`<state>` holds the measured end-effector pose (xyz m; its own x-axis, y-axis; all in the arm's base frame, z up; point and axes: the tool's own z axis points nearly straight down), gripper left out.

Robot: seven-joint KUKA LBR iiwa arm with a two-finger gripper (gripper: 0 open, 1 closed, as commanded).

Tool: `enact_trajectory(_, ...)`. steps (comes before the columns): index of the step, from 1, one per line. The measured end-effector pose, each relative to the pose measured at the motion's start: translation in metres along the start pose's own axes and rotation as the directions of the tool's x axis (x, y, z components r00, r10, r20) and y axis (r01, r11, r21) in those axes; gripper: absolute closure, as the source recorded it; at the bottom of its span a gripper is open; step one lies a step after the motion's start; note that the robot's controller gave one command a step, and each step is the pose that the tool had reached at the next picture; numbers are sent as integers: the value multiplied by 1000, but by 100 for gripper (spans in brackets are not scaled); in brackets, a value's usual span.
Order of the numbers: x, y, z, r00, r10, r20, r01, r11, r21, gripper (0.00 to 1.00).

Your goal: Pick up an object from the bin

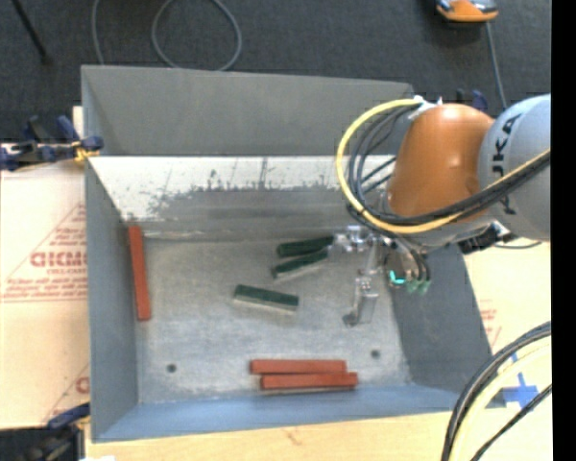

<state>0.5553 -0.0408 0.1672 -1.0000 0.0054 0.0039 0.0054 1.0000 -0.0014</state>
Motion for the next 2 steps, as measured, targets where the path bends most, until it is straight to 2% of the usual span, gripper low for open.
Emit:
enact_trajectory(1,41,75,98,997,-70,11,70,998,0,0)
enact_trajectory(2,47,-79,96,998,-60,14,60,998,3,0)
